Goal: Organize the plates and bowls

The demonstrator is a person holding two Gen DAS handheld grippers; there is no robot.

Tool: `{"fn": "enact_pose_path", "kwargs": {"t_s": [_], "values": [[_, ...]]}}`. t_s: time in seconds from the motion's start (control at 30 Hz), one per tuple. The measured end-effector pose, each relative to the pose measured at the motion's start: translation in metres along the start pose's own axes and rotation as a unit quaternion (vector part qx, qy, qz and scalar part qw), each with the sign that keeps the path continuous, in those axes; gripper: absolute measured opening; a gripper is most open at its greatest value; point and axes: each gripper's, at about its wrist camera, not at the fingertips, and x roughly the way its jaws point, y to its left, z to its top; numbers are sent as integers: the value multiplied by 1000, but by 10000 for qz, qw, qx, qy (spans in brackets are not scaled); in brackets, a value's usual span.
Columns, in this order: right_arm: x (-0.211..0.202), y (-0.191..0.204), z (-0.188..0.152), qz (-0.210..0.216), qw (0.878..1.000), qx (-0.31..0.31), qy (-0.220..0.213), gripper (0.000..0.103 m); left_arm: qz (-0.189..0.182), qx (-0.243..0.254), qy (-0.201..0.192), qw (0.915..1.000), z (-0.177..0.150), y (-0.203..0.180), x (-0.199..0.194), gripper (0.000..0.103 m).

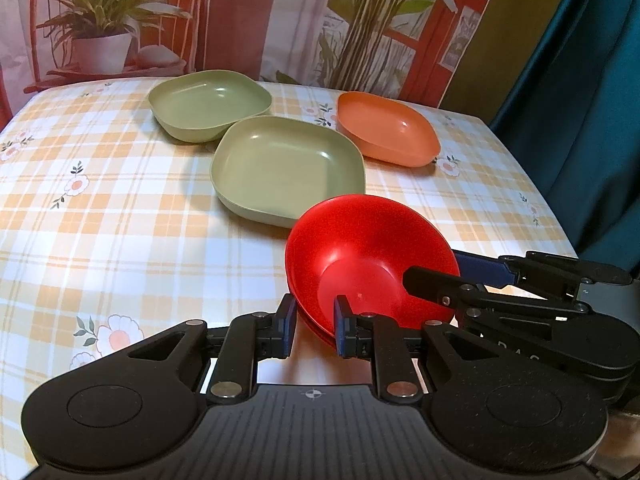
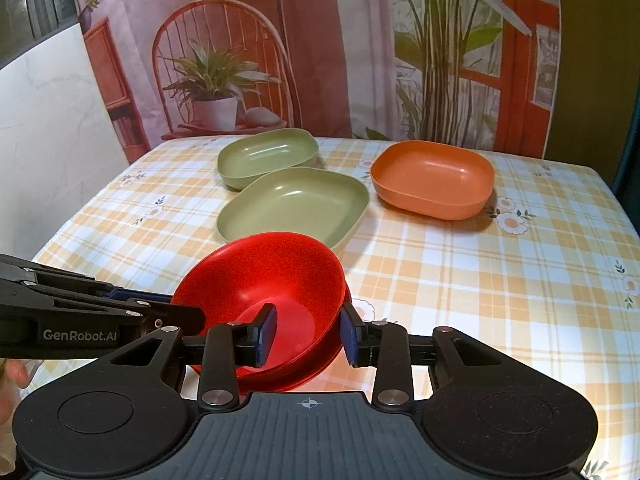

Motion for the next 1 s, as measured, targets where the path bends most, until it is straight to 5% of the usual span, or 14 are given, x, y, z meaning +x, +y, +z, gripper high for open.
{"fn": "enact_pose_path", "kwargs": {"t_s": [1.0], "values": [[-1, -8, 1, -97, 9999, 48, -65, 34, 98, -236, -27, 9997, -1, 7, 1, 22]]}}
